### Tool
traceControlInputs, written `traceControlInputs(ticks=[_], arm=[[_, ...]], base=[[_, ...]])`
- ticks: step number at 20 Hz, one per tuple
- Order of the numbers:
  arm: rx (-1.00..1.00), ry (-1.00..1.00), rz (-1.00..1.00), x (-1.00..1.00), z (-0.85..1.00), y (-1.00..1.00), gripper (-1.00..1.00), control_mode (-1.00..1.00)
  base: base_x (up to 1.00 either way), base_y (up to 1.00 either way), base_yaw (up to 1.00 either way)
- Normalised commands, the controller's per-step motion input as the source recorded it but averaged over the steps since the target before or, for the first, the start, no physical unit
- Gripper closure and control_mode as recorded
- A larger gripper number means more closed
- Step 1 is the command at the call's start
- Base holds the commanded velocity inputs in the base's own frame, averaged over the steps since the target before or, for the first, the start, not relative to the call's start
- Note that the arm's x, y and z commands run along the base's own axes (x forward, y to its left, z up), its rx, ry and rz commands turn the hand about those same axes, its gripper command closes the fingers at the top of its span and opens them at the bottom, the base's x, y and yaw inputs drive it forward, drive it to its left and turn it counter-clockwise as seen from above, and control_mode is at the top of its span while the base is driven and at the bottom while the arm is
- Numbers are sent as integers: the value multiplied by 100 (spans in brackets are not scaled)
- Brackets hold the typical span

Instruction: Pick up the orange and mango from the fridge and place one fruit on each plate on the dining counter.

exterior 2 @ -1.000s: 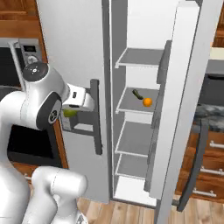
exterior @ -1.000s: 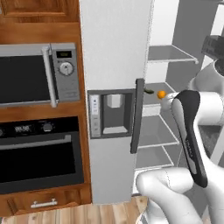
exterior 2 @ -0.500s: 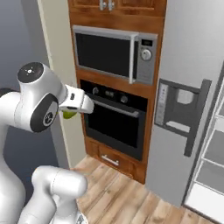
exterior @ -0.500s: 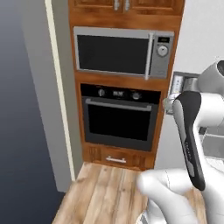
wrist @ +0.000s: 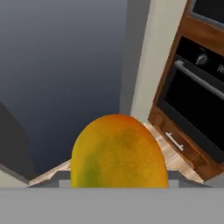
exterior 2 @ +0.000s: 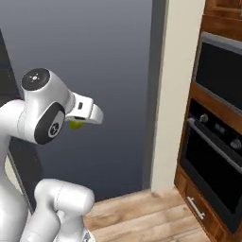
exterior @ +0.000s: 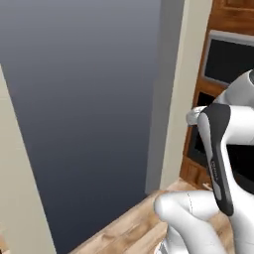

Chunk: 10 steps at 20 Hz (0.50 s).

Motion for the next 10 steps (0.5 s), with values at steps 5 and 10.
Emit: traceControlInputs(ticks=[5,10], arm=[[0,0,0,0,0,0,100,100],[0,0,0,0,0,0,100,100]], base=[[-2,0,100],[-11,0,100]])
